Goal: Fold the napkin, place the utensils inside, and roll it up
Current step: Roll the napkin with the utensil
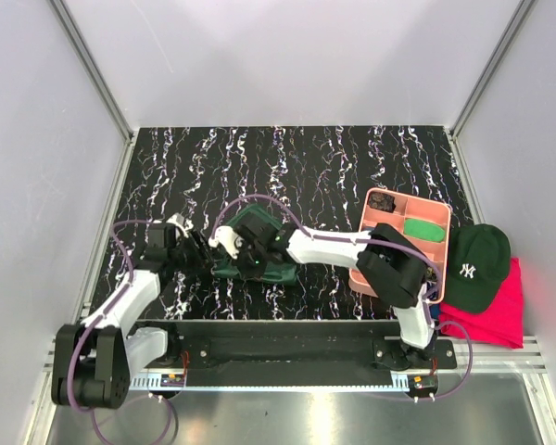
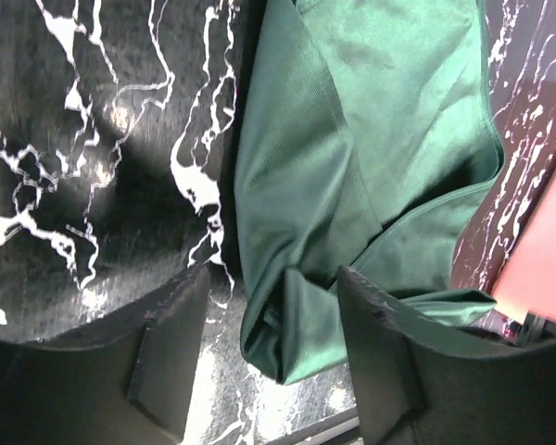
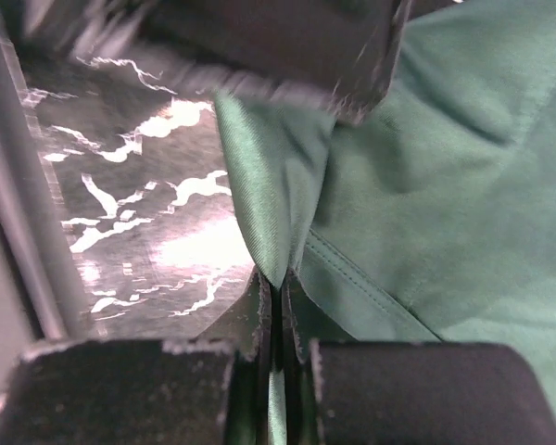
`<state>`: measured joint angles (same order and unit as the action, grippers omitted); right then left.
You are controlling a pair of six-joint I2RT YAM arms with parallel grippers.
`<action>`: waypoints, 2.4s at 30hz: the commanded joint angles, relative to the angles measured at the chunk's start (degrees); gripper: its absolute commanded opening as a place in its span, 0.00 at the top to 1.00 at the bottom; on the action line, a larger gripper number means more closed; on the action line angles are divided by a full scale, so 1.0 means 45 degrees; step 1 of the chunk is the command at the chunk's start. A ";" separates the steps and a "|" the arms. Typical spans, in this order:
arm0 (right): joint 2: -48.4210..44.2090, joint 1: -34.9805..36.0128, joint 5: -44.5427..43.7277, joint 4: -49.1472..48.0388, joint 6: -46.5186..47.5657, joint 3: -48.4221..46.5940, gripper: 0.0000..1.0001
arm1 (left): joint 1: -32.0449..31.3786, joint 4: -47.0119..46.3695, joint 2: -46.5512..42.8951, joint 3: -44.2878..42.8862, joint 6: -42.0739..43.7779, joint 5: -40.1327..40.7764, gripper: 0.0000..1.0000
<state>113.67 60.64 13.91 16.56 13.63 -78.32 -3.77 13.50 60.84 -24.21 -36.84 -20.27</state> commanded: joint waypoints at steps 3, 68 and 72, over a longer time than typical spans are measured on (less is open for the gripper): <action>0.1184 -0.0935 0.4382 0.1925 -0.0801 -0.1636 1.00 | 0.0037 -0.1533 -0.1682 0.1023 0.0003 -0.0474 0.32; 0.6402 -0.3652 0.9702 0.4250 -0.2559 -0.5759 0.98 | -0.0744 -0.4406 -0.0376 0.2196 0.0179 0.0559 0.94; 0.6225 -0.3652 0.9623 0.4192 -0.2696 -0.5778 0.87 | -0.0744 -0.3938 0.0307 0.1825 0.0159 0.0599 1.00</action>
<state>141.69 44.60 64.40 35.59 0.67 -103.90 -7.29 -6.04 59.68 -13.52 -37.34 -20.84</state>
